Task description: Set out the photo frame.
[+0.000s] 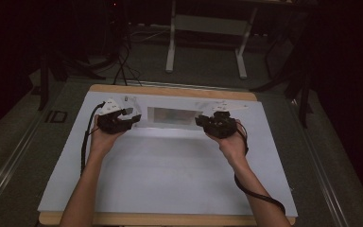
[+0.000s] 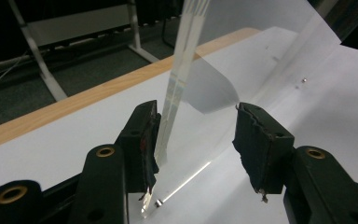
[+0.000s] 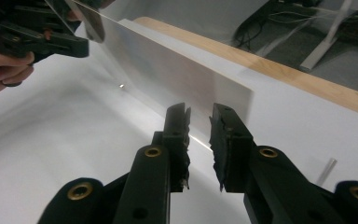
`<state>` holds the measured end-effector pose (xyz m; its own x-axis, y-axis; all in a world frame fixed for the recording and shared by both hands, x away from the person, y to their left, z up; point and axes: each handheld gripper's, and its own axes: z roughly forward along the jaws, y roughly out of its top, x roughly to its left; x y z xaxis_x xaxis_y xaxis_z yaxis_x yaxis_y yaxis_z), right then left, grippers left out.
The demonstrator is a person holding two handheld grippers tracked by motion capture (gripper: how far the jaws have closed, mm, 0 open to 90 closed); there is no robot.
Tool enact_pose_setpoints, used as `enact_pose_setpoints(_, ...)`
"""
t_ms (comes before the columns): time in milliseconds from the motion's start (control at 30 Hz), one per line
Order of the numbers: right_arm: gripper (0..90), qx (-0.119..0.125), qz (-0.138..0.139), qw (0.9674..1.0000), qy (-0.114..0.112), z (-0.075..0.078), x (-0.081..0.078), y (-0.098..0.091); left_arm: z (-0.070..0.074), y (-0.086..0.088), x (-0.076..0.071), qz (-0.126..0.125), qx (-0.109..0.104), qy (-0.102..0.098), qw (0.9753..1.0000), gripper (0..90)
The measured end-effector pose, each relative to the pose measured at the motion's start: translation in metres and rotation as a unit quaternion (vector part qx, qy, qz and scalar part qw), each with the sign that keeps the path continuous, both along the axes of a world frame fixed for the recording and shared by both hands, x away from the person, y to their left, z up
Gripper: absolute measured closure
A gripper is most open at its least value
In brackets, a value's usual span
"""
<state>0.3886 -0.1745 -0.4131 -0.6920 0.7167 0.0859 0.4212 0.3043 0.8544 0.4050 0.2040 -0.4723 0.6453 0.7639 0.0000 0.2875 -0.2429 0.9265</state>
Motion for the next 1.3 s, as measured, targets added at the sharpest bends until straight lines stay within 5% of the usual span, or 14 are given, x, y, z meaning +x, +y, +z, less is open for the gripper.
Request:
enact_pose_setpoints(900,56.3,-0.036,-0.054,0.9979,0.005,-0.040,0.027,-0.064,-0.001,0.001,0.010,0.015,-0.014,-0.003,0.9998,51.3)
enact_pose_setpoints(1100,52.9,-0.036,-0.076,0.9963,0.013,-0.043,0.036,-0.068,0.000,0.000,0.013,0.017,-0.011,0.000,0.9998,51.8)
enact_pose_setpoints(1300,47.9,-0.035,-0.065,0.9972,-0.009,-0.046,0.048,-0.063,0.000,0.000,0.015,0.022,-0.017,0.001,0.9996,51.6)
